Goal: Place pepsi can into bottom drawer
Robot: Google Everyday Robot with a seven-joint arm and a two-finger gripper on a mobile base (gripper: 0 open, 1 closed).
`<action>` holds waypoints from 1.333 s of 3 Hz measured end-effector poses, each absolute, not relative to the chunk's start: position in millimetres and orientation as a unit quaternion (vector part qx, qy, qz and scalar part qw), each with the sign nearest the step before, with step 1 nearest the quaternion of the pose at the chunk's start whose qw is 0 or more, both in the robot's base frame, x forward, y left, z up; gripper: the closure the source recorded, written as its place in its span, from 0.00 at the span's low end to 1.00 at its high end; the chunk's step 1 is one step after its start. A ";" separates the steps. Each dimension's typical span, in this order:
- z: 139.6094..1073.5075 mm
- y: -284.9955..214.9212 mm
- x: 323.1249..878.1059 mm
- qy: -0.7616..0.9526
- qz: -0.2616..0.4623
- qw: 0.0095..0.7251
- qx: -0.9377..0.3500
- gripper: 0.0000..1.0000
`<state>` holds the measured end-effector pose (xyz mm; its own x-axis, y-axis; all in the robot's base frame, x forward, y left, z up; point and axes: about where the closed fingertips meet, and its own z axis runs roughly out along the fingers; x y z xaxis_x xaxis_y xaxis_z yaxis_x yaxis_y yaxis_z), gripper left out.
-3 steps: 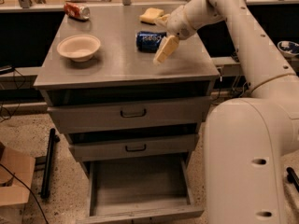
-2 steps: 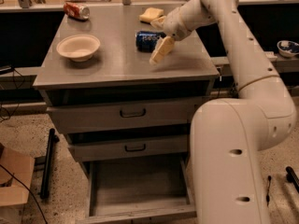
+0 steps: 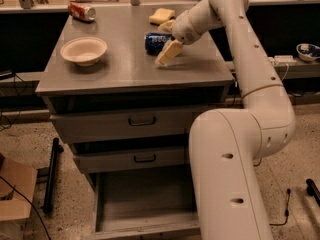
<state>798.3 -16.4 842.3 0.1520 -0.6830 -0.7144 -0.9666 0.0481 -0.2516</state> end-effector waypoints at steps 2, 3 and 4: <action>852.9 -16.1 796.8 0.622 0.192 0.370 -0.663 0.72; 853.2 -17.8 796.2 0.620 0.186 0.366 -0.669 0.95; 852.2 -8.2 788.5 0.602 0.187 0.356 -0.690 1.00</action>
Offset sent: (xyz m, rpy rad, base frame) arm -0.0012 -0.0270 0.0029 -0.0698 -0.0004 0.0073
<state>788.5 -8.2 852.2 0.2043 -0.6977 -0.6866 -0.9638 -0.0207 -0.2658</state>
